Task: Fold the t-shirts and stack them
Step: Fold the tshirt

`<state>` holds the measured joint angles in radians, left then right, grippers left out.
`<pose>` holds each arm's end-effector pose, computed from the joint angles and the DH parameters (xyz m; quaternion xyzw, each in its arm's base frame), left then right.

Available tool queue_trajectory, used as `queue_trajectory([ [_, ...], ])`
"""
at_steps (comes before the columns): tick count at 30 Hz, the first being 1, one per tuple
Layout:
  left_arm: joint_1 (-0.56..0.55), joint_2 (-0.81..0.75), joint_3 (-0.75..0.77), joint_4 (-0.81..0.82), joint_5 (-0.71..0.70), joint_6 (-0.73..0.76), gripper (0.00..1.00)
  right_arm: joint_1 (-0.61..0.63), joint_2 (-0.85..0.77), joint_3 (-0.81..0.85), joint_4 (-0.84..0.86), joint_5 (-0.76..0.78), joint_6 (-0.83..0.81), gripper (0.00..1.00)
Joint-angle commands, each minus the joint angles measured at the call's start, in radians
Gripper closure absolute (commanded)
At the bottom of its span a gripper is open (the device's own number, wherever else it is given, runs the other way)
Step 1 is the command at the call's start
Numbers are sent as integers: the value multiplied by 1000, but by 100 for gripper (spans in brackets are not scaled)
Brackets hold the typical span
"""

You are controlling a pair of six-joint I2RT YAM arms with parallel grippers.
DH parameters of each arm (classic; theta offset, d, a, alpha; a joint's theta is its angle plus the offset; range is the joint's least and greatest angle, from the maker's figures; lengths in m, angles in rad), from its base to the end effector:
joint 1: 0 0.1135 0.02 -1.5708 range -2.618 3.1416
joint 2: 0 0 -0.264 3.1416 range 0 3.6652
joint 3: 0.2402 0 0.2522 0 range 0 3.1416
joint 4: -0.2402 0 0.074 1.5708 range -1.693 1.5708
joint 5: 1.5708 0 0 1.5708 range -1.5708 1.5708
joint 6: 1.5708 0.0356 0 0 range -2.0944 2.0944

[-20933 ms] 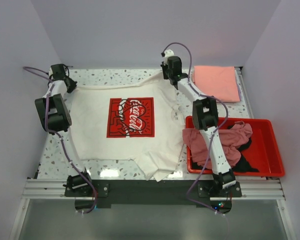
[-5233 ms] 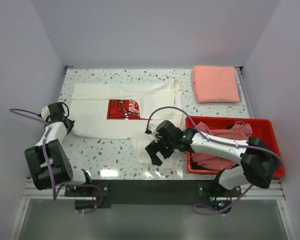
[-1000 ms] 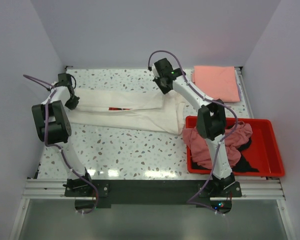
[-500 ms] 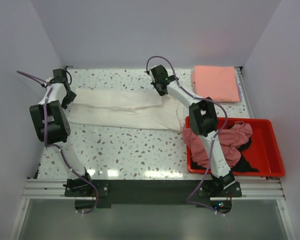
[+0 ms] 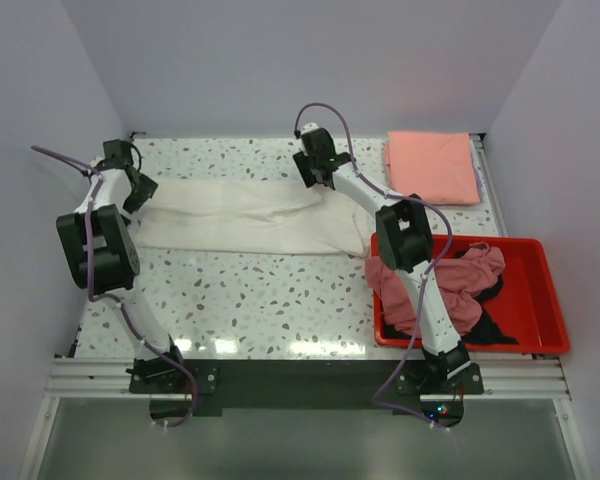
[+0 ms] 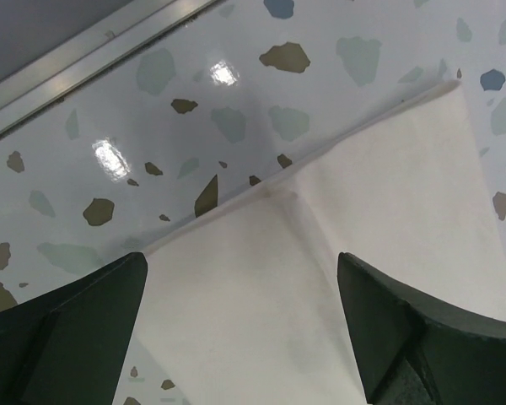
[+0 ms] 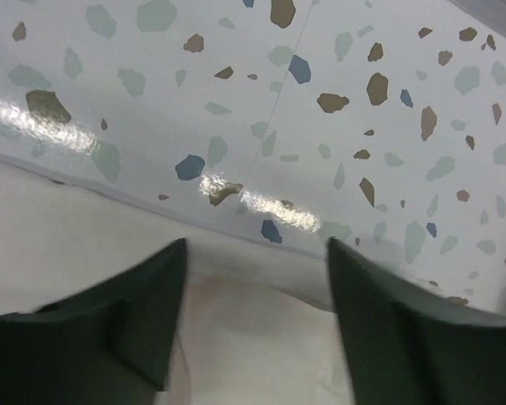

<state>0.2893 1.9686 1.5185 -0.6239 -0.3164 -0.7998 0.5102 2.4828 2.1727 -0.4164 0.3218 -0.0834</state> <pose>0.3997 0.1305 0.2095 -0.5290 0.7987 0.0865 0.2735 0.4950 0.2641 0.1859 -0.2006 0.8803 -0.0572 0.4262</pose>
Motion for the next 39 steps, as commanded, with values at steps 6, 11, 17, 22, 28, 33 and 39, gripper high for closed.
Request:
queue_trajectory([
  [6, -35, -66, -57, 53, 54, 22, 0, 1, -88, 36, -1, -96, 103, 1],
  [11, -36, -112, -98, 65, 66, 33, 0, 1, -134, 27, -68, -66, 152, 1],
  [17, -58, -125, -164, 156, 148, 57, 0, 2, -300, -160, -30, -150, 175, 1],
  [22, -59, -105, -198, 194, 172, 66, 0, 1, -390, -325, -65, -207, 223, 1],
  [28, -59, -71, -202, 194, 157, 80, 0, 1, -438, -497, 11, -318, 277, 1],
  [33, -58, -47, -210, 190, 146, 82, 0, 2, -360, -465, 39, -470, 307, 1],
  [39, -53, -48, -233, 202, 137, 85, 0, 4, -262, -323, 76, -547, 361, 1],
])
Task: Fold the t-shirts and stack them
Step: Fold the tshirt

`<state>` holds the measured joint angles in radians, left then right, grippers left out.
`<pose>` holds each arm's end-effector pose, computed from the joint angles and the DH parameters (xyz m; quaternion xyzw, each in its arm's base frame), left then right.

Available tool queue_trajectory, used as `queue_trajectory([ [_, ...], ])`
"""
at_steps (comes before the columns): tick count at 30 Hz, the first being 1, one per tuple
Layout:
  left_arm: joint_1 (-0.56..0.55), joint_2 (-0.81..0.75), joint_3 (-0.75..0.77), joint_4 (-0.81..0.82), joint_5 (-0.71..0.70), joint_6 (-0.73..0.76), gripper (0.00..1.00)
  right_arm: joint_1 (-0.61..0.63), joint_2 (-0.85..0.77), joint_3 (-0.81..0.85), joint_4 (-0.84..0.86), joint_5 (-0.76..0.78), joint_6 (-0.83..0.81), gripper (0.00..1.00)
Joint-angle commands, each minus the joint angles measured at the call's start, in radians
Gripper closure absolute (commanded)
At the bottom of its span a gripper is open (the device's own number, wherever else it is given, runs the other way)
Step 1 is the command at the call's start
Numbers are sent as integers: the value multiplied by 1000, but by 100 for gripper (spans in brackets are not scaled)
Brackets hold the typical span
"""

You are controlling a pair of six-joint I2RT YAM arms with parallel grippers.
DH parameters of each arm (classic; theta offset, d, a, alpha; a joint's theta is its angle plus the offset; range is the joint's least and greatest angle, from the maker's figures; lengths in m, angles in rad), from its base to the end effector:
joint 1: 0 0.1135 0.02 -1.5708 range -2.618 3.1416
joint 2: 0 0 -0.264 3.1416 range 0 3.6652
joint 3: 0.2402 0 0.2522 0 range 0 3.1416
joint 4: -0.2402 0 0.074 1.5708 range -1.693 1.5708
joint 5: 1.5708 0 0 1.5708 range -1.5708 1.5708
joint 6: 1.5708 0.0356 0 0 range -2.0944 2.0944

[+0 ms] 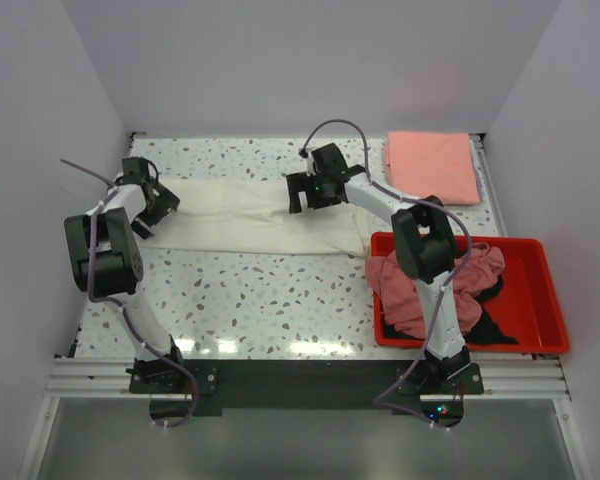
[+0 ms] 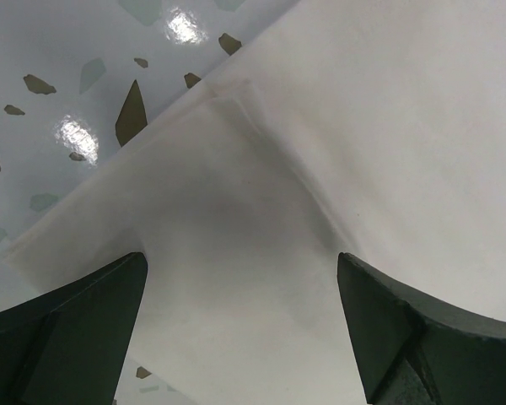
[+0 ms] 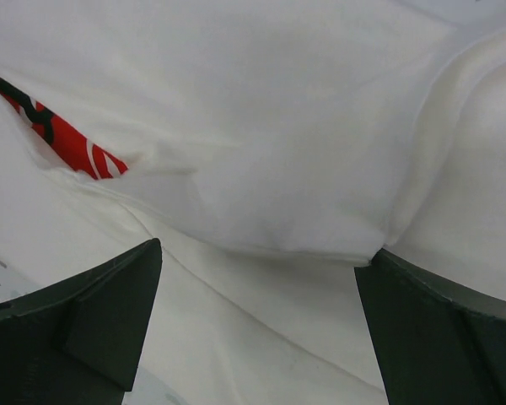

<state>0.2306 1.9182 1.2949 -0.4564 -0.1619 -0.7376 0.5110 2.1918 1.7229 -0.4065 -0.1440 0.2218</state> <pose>0.3835 0.0959 0.1712 -0.4674 0.8466 0.0152 0.2542 0.4242 0.2437 0.1872 -0.1594 0.9244 0.1849 0.2931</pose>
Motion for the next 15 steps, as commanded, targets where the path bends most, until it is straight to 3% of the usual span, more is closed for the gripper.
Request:
queue_trajectory([
  [1, 6, 1, -9, 33, -18, 24, 0, 6, 46, 151, 64, -86, 60, 1],
  [6, 9, -8, -12, 32, -21, 24, 0, 24, 167, 268, 167, -134, 131, 1],
  [9, 10, -12, -8, 24, -18, 24, 0, 44, 253, 412, 140, -184, 162, 1],
  [15, 13, -54, 7, 19, 15, 20, 0, 70, 223, 483, 141, -135, 149, 1],
])
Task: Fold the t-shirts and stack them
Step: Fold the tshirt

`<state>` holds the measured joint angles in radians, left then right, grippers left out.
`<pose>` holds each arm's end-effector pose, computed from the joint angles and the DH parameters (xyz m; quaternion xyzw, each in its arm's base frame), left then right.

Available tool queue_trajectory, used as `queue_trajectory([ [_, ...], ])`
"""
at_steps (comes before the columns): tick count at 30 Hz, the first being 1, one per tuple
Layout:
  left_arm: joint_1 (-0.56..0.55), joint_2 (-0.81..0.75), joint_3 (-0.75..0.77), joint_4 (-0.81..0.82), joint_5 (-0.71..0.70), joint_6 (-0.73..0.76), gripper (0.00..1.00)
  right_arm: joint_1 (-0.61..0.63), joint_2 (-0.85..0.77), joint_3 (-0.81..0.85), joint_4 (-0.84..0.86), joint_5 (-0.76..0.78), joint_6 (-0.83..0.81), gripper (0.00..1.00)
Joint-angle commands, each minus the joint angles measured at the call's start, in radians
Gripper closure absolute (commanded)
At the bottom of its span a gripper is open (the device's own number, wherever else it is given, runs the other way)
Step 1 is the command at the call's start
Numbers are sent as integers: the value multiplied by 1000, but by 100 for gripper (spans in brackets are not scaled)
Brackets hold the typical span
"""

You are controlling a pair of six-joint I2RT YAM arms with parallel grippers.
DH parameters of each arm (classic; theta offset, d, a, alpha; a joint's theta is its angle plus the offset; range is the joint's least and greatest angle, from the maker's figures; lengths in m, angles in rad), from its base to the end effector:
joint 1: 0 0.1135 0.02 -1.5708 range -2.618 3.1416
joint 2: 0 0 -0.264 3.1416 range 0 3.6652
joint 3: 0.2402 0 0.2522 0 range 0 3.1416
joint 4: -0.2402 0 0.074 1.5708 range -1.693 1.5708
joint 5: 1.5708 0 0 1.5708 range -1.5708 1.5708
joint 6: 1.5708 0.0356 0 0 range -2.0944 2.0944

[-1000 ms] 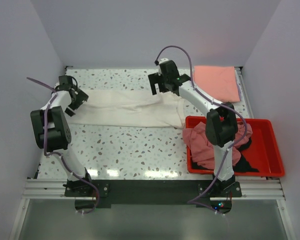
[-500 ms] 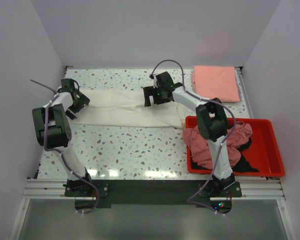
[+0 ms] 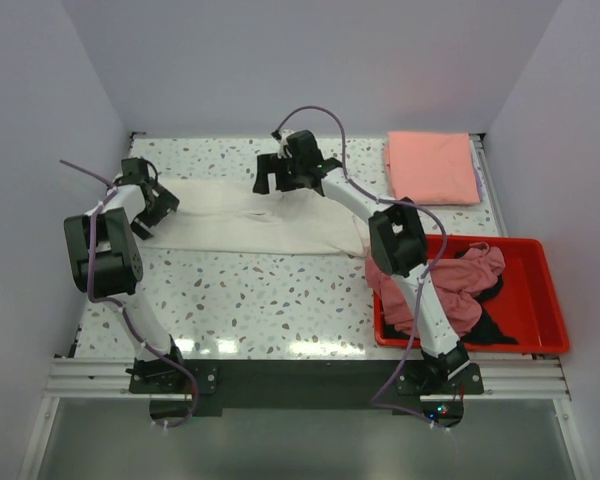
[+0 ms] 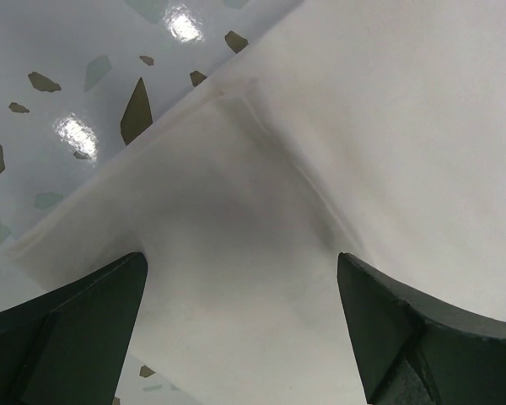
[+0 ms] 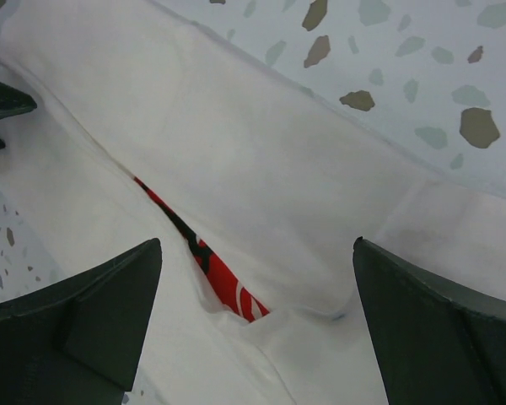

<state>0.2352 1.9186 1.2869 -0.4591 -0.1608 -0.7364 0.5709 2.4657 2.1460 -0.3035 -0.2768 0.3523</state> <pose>0.3813 0.0972 0.1687 -0.4689 0.8473 0.0168 0.2489 0.4704 0.3136 0.1955 -0.1587 0.8692 0.3112 0.3499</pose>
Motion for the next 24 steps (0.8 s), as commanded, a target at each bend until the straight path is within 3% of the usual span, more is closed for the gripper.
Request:
queue_trajectory([
  [1, 7, -70, 23, 25, 17, 17, 0, 12, -63, 58, 37, 10, 14, 1],
  [6, 6, -84, 90, 23, 61, 25, 0, 12, -183, -21, -82, 166, 2, 1],
  [9, 0, -75, 118, 51, 93, 32, 0, 11, -310, -182, -157, 295, 40, 1],
  [12, -14, -35, 129, 94, 138, 32, 0, 11, -444, -487, -113, 371, 89, 1],
  [15, -25, 57, 160, 115, 199, 28, 0, -2, -493, -606, -76, 406, 129, 1],
  [20, -50, 132, 204, 71, 187, 38, 0, -35, -394, -568, -155, 398, 162, 1],
  [24, -48, 108, 155, 34, 164, 57, 0, -66, -277, -432, -221, 404, 129, 1],
])
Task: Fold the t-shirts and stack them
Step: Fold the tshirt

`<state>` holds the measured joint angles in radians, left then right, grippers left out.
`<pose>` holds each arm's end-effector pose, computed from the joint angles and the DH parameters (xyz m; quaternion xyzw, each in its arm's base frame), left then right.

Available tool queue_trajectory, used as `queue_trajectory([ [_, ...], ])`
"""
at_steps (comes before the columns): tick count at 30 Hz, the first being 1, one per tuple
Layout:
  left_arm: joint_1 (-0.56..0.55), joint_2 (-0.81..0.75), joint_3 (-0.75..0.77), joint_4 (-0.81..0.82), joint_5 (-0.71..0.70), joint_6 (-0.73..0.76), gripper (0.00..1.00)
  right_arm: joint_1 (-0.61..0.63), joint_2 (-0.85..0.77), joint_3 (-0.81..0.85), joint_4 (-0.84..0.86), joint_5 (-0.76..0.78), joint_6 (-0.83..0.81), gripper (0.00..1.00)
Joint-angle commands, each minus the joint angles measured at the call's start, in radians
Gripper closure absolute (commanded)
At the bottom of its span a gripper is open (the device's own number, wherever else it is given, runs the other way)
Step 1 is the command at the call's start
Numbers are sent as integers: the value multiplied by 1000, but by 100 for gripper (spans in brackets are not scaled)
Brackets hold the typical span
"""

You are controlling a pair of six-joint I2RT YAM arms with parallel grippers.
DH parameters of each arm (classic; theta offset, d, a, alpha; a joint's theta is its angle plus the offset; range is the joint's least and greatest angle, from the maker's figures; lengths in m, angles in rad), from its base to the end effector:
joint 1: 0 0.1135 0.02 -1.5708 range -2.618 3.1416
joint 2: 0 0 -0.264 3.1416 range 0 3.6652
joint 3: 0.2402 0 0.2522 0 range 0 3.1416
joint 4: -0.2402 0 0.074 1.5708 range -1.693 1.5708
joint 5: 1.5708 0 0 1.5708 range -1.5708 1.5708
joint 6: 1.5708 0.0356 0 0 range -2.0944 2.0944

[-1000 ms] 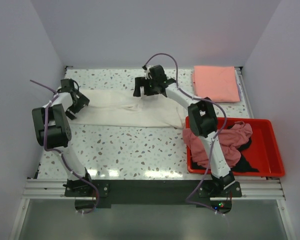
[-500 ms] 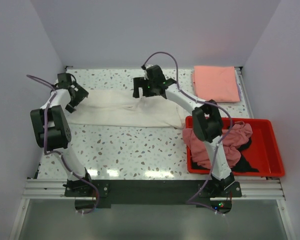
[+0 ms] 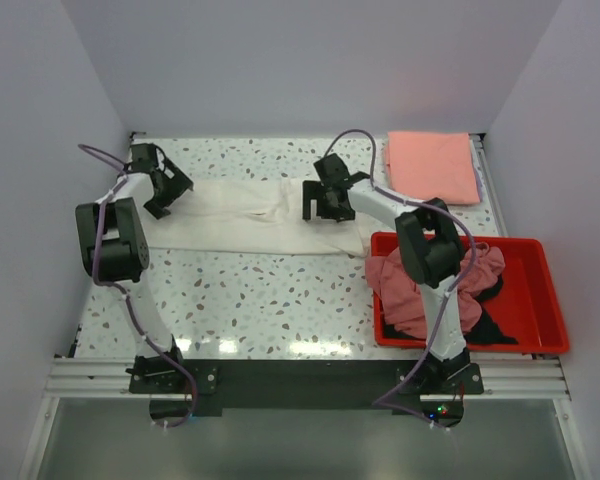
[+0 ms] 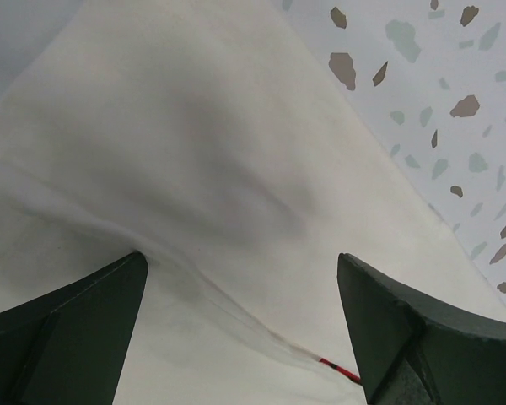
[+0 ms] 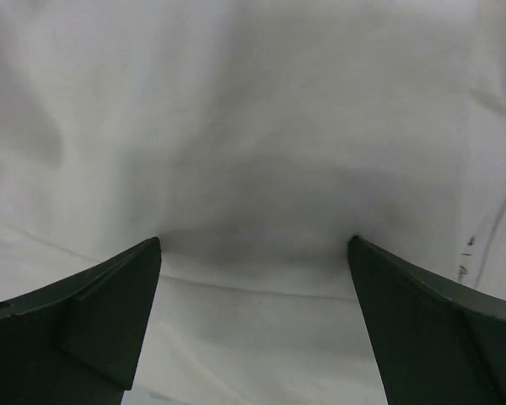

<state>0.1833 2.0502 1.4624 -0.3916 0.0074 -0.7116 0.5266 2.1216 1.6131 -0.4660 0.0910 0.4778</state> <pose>0.4327 0.0799 0.1708 -0.4129 0.8629 -0.0795 0.2804 0.4017 0.2298 0.1810 -0.0099 0.9549 0.1031 0.2781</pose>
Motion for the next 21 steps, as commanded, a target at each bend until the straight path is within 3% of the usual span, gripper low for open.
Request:
queue_trajectory([
  [1, 4, -44, -86, -29, -4, 31, 0, -27, 86, 123, -69, 35, -2, 1],
  [5, 2, -149, -285, 10, -33, 14, 0, -37, 184, 200, -59, -48, -47, 1],
  [10, -30, -324, -604, 50, -21, -47, 0, -40, 424, 483, -146, -112, -116, 1],
  [15, -215, -528, -865, 70, 54, -130, 0, -62, 659, 902, -154, -255, -177, 1],
  [16, -244, -559, -896, 59, 55, -170, 0, -66, 681, 930, -126, -279, -171, 1],
  [19, -333, -704, -1011, 37, 72, -242, 0, -70, 618, 787, 179, -307, -130, 1],
  [21, -378, -764, -1071, 37, 95, -244, 0, -70, 630, 813, 201, -300, -134, 1],
])
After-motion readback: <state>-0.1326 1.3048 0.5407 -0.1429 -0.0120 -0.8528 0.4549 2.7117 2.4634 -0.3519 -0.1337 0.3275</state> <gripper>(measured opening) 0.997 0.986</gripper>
